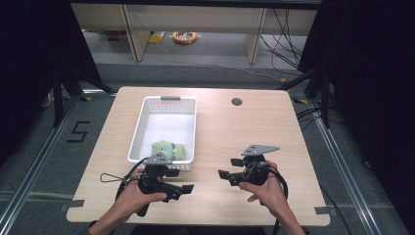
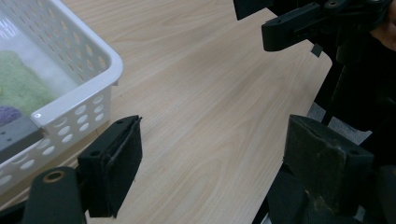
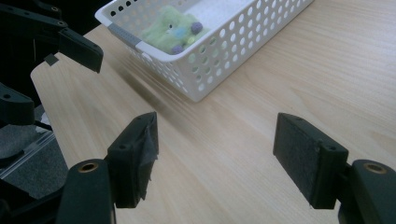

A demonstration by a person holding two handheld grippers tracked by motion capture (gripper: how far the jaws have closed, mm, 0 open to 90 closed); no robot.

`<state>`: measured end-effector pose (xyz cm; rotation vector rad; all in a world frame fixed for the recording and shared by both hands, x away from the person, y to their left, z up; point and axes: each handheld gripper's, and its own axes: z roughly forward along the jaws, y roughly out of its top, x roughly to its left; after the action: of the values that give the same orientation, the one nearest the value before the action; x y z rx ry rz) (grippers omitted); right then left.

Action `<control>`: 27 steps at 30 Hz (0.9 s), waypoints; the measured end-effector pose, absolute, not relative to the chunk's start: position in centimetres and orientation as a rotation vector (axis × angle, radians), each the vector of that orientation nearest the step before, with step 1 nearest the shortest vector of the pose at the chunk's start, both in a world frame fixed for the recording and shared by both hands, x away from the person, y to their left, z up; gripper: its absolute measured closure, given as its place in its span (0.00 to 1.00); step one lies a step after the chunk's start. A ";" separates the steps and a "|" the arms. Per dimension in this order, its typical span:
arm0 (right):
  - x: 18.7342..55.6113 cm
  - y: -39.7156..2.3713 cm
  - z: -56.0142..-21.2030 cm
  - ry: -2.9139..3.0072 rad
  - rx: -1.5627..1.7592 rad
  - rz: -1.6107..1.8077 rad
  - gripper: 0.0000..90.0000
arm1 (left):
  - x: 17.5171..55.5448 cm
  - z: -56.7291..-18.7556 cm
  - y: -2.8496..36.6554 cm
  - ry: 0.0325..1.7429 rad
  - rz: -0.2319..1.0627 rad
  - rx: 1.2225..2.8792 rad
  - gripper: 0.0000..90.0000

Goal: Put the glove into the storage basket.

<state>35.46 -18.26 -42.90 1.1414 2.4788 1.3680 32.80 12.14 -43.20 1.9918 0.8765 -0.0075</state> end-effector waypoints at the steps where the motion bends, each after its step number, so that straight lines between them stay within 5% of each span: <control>1: 35.4 -18.4 -42.9 2.481 1.127 1.368 0.35 | 32.8 -43.3 12.1 0.866 -0.015 1.994 0.21; 27: 33.2 -19.2 -45.0 2.495 1.117 1.419 0.24 | 31.5 -46.0 12.0 0.869 -0.016 1.987 0.20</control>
<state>33.21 -19.20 -45.02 1.1170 2.4951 1.4192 31.50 11.97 -45.99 1.9866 0.8694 -0.0160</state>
